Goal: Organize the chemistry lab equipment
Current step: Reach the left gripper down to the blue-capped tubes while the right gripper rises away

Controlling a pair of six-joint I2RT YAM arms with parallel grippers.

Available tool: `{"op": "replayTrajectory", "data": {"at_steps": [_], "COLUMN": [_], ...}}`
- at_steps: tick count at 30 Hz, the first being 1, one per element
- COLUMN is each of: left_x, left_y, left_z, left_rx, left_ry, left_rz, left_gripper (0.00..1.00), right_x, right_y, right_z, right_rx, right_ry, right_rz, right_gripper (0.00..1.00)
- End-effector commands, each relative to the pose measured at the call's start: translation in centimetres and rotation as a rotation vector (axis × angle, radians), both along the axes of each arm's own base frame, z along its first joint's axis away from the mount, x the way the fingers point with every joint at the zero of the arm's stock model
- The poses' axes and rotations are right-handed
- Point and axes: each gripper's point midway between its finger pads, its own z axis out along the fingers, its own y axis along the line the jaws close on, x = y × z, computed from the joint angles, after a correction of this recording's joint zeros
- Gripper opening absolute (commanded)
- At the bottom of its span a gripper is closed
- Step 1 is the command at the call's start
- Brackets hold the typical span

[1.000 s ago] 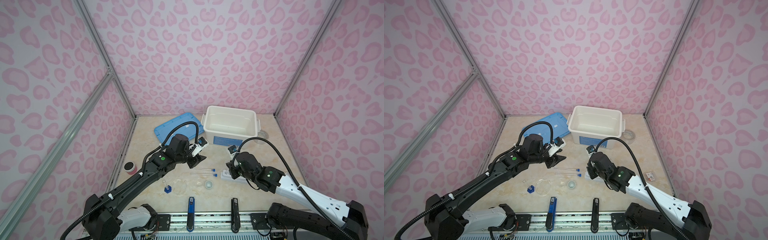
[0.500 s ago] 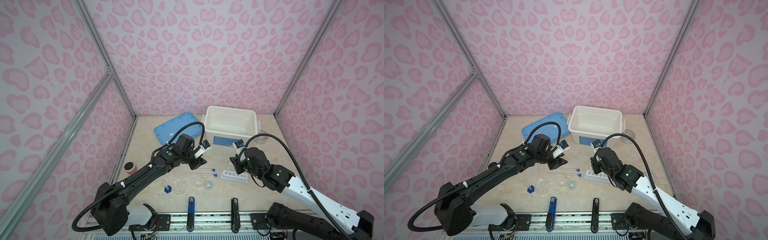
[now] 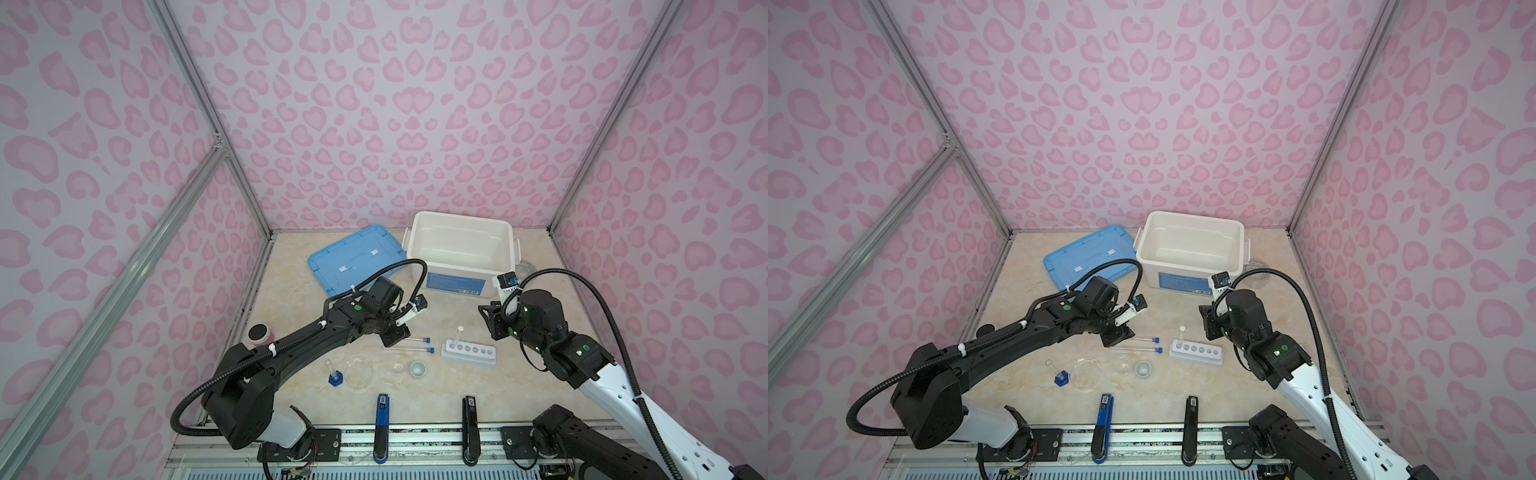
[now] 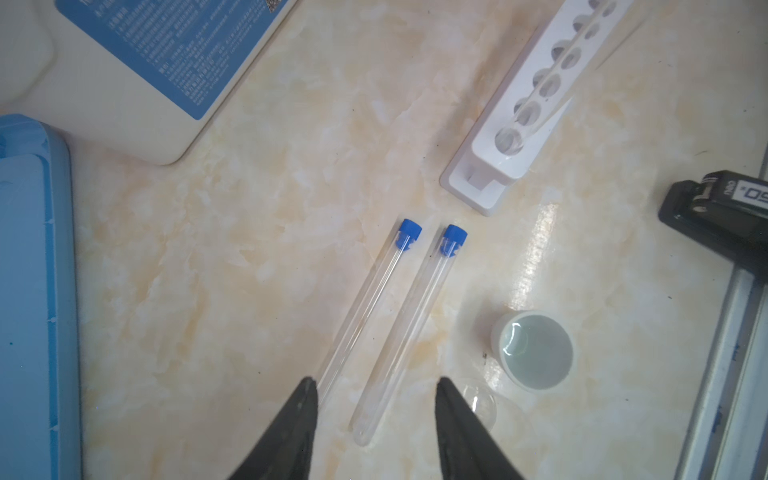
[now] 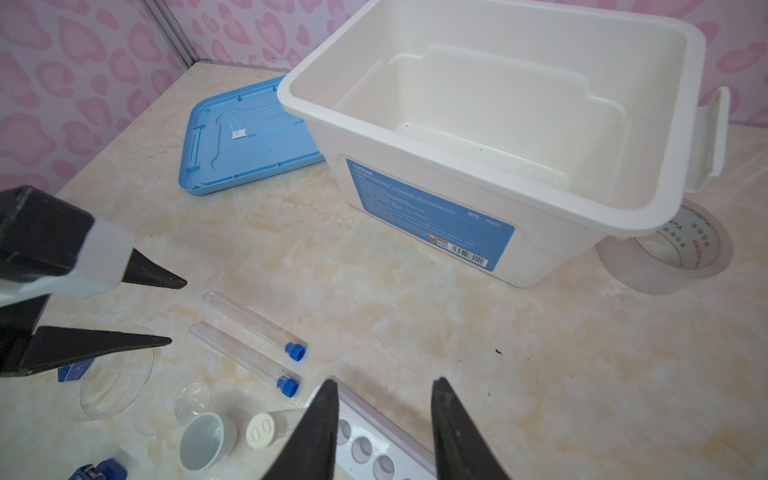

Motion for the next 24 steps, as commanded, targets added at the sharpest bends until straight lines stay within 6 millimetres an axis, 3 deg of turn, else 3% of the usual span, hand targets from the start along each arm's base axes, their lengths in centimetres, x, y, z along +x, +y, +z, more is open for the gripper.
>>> {"op": "replayTrajectory", "data": {"at_steps": [1,24], "left_x": [0.7,2.4], "left_y": [0.9,2.1], "left_z": [-1.8,-7.4], "left_rx": [0.091,0.279], "left_ry": [-0.007,0.048], "left_rz": [0.000,-0.007], "left_gripper": [0.48,0.45], "right_x": [0.4,1.4], "right_y": [0.2,-0.4], "right_z": [0.4,-0.1], "right_rx": [0.021,0.082], "right_ry": [-0.019,-0.022], "right_rz": [0.022,0.004], "right_gripper": [0.38,0.38]}}
